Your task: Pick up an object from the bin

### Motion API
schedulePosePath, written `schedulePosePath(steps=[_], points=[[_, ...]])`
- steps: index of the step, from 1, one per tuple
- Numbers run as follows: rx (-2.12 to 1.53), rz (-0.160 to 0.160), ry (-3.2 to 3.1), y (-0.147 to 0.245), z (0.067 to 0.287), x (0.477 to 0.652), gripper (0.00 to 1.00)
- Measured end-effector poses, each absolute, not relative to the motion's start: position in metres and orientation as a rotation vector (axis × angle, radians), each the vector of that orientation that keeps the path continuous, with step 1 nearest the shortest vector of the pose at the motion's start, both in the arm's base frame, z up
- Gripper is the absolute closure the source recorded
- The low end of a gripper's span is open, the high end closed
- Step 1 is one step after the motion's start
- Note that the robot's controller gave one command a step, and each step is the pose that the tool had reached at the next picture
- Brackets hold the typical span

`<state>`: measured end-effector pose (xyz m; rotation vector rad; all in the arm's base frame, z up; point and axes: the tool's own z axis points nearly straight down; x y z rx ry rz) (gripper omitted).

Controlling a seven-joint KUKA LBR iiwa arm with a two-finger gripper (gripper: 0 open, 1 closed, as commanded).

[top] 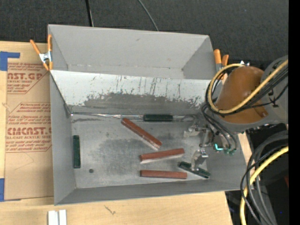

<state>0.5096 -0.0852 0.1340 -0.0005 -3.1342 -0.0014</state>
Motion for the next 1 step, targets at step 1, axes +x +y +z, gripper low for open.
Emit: schedulePosePath(steps=[1], points=[[0.001,0.000,-3.142,-0.0851,0.1378,0.5117,0.00]])
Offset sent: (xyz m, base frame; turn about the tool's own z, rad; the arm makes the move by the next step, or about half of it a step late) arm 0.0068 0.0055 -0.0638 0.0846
